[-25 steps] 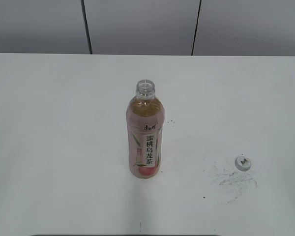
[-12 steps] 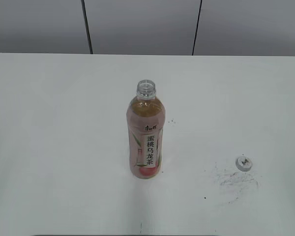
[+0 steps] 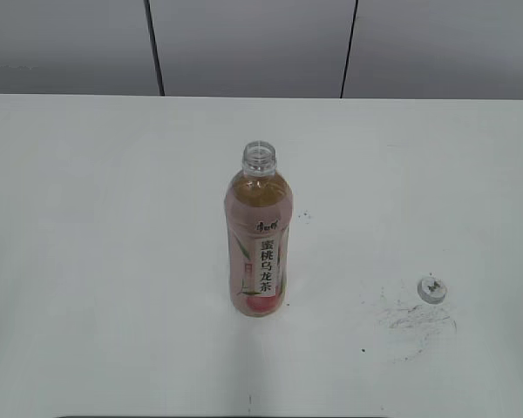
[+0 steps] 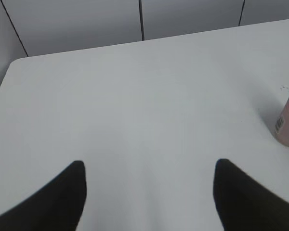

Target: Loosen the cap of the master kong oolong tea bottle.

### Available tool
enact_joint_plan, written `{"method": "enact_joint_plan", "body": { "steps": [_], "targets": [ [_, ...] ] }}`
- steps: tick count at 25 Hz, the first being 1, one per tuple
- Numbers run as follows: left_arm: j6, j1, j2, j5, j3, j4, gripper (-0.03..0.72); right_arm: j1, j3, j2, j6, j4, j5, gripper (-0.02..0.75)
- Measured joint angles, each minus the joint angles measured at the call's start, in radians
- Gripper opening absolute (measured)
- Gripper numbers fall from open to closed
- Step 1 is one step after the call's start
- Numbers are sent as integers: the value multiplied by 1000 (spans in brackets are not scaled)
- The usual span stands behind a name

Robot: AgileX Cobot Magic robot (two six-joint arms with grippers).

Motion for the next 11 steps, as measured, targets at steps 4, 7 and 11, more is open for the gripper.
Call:
{"method": "enact_joint_plan", "body": {
  "steps": [4, 7, 11],
  "targets": [
    [0, 0, 0, 0, 0, -4, 490, 0, 0, 0, 0, 0, 0, 512],
    [0, 0, 0, 0, 0, -16, 490, 0, 0, 0, 0, 0, 0, 512],
    [0, 0, 0, 0, 0, -19, 490, 0, 0, 0, 0, 0, 0, 513]
  ]
}}
